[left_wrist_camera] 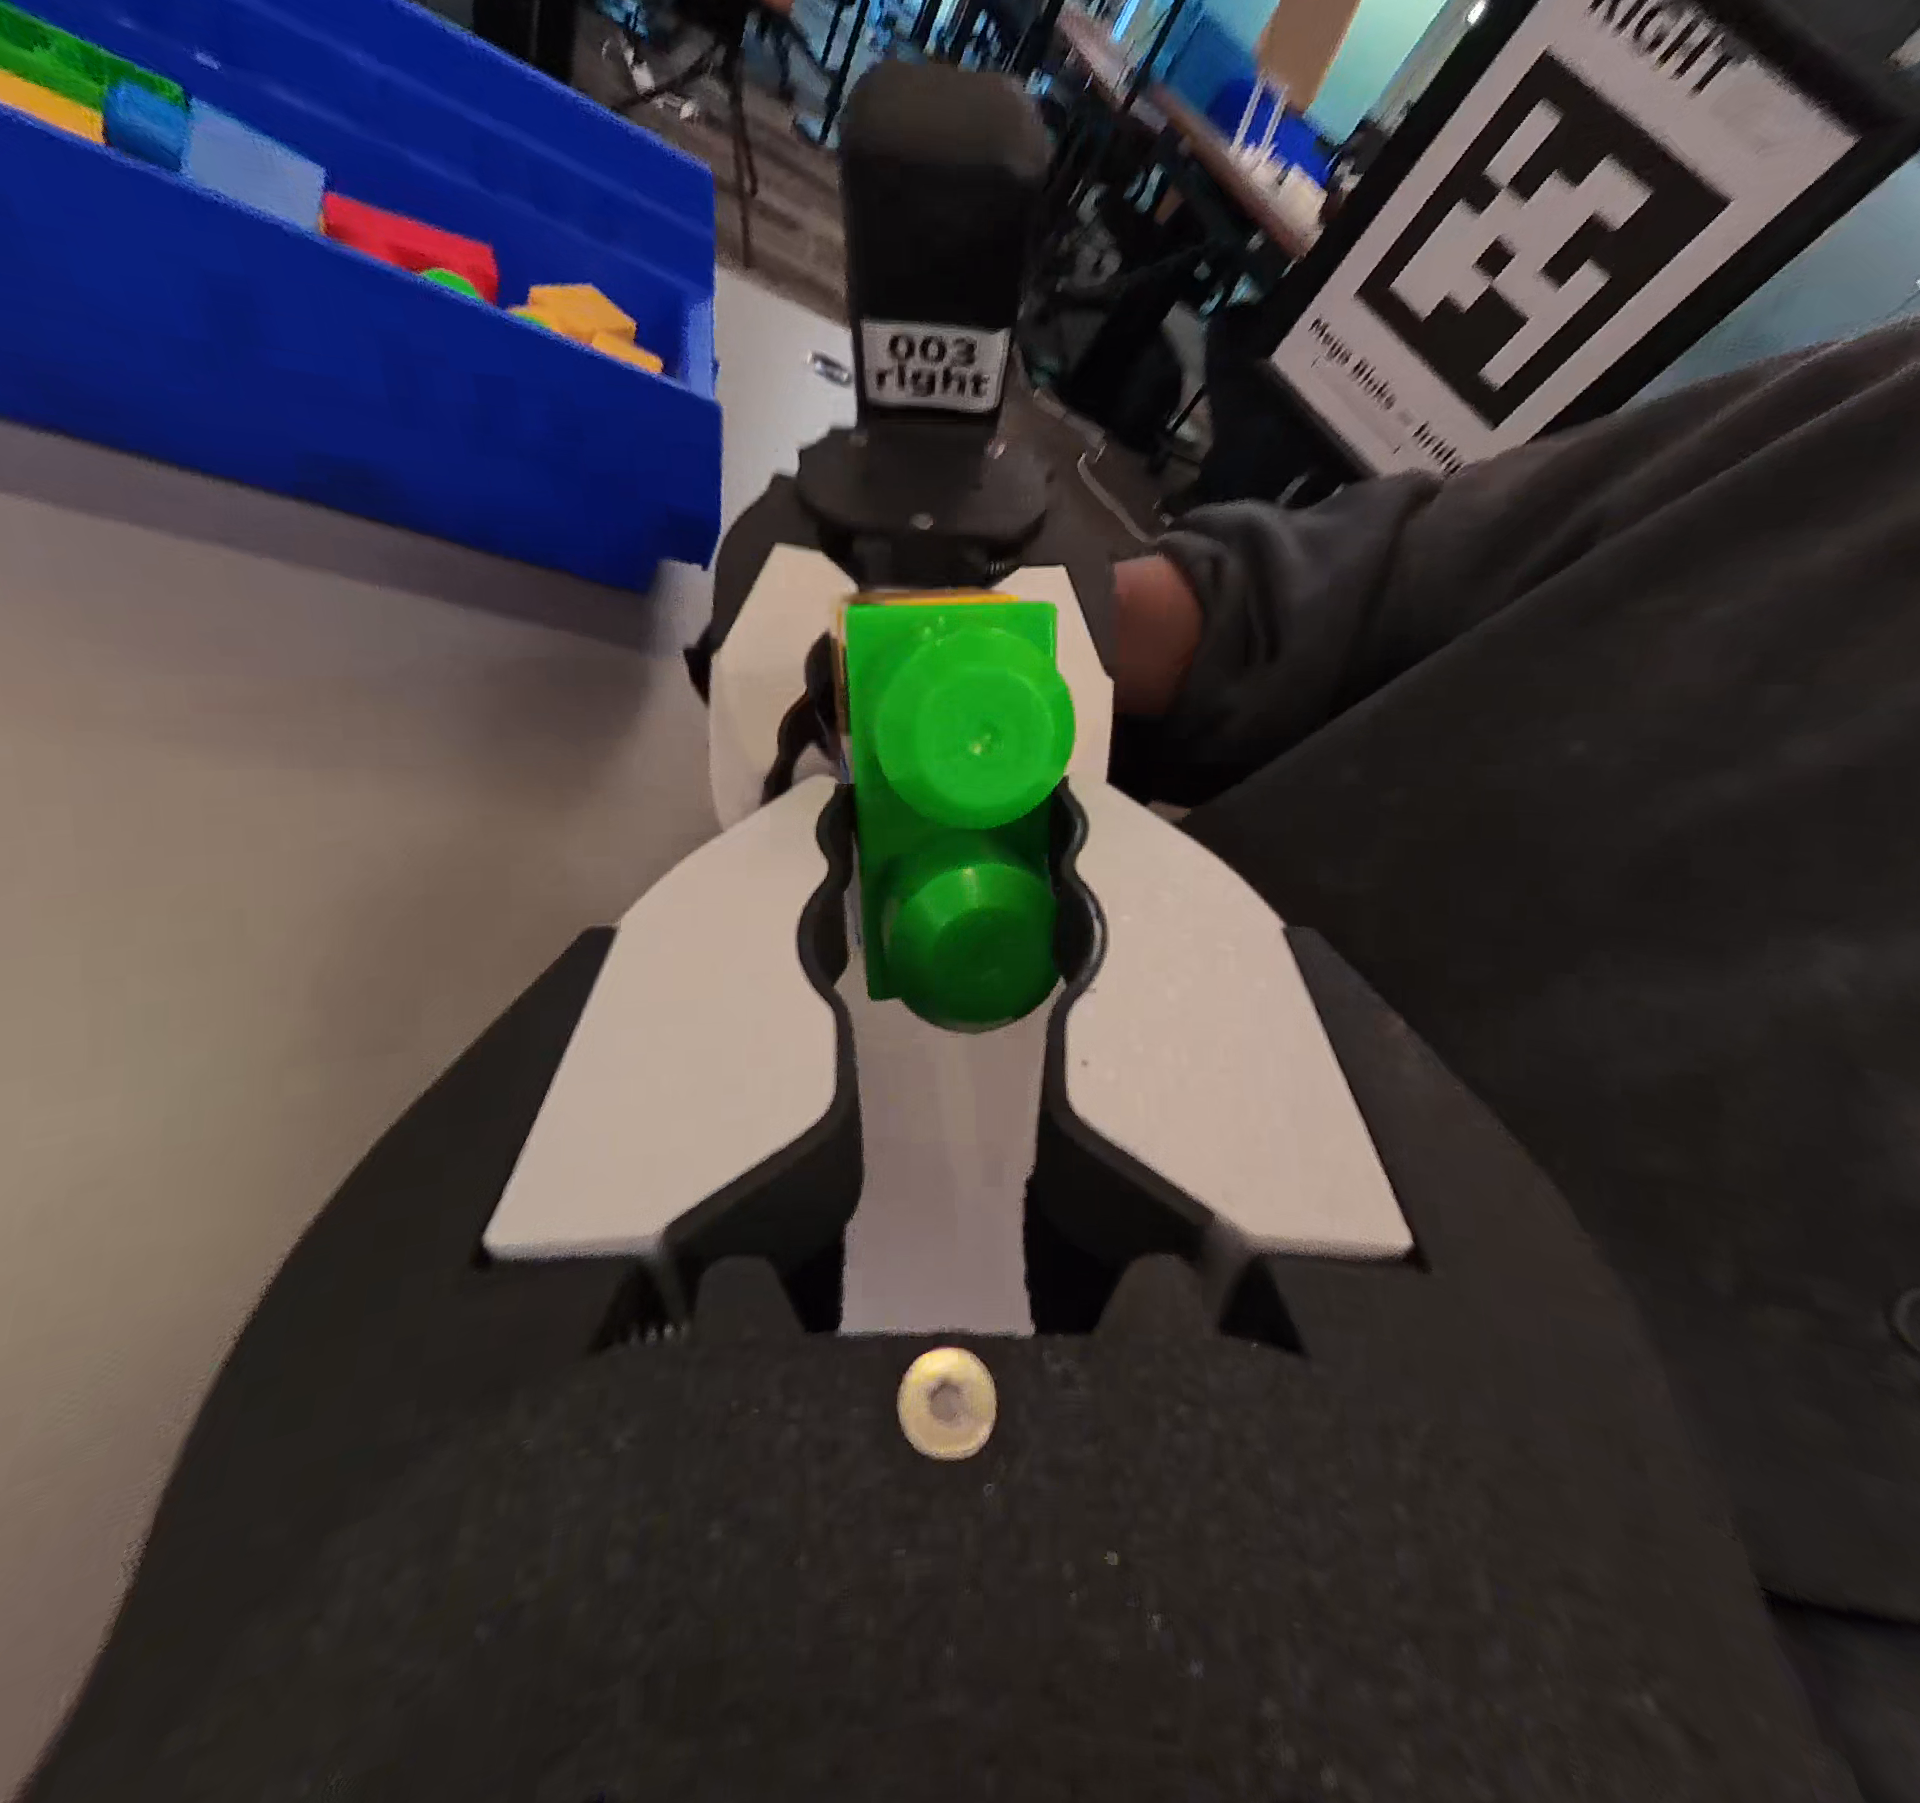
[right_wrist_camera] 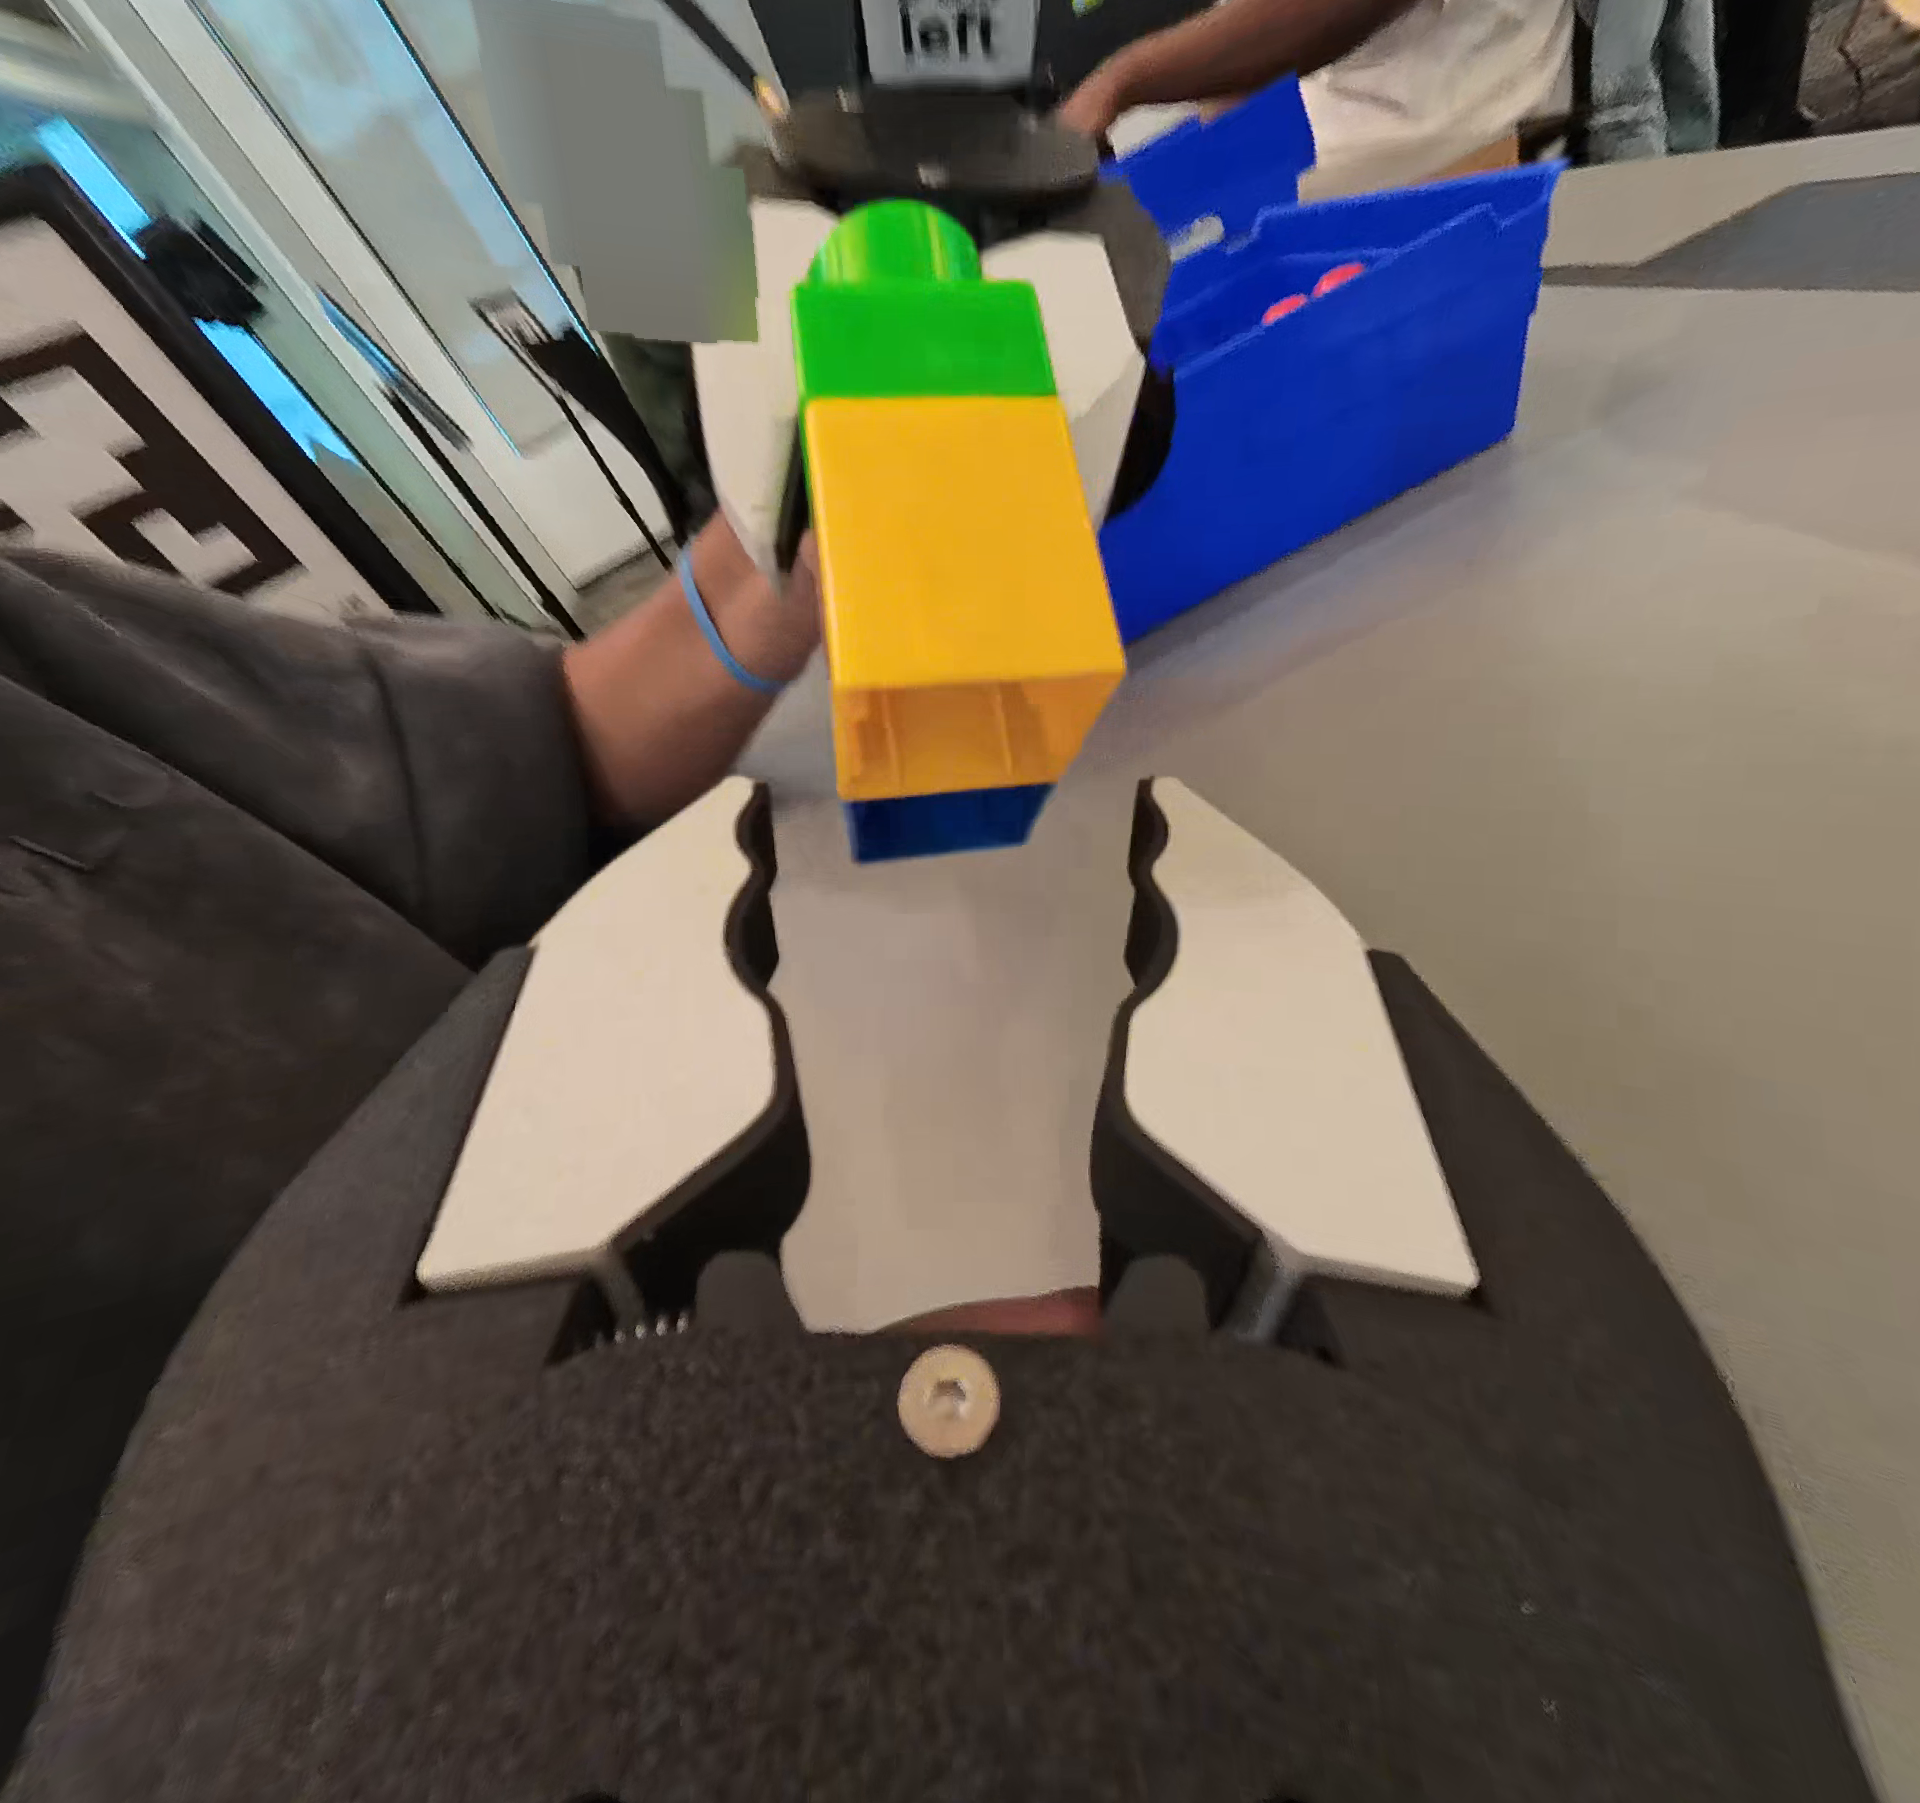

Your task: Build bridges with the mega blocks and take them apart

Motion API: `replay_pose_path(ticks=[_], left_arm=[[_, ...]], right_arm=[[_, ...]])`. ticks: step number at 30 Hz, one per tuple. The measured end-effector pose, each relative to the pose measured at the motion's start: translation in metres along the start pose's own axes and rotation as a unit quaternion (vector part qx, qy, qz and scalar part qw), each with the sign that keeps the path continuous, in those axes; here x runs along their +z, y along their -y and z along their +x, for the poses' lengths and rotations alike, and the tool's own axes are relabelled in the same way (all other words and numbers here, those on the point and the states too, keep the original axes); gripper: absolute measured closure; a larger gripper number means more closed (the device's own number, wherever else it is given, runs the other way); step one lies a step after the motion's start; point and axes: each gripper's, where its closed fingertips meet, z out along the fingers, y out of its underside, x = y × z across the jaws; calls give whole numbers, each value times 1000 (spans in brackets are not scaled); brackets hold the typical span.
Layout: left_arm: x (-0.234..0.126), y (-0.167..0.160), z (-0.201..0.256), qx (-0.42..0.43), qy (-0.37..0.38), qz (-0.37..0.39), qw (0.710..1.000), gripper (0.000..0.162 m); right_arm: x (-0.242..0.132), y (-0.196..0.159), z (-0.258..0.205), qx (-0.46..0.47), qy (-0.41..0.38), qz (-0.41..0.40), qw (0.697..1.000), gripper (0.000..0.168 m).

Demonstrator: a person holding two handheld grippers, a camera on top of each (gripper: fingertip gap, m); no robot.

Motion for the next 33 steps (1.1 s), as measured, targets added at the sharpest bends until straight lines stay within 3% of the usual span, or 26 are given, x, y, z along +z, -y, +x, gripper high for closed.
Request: replay_pose_path(ticks=[3, 4, 18, 25, 30, 33], left_arm=[[6, -1, -9, -11, -3, 19, 1000, 126], [6, 0, -9, -12, -9, 34, 999, 127], [12, -12, -18, 4, 53, 51, 997, 129], [-36, -3, -26, -21, 50, 115, 992, 129], [-24, -9, -17, -6, 65, 88, 994, 128], [-11, -24, -20, 22, 120, 67, 990, 128]], right_arm=[[-1, 11, 1, 30, 16, 53, 998, 117], [-2, 14, 5, 32, 11, 65, 997, 131], [-25, 24, 8, 10, -4, 53, 999, 133], [-87, 47, 21, 5, -38, 93, 995, 133], [-98, 53, 17, -18, -67, 85, 994, 133], [-131, 72, 34, -41, -157, 73, 984, 133]])
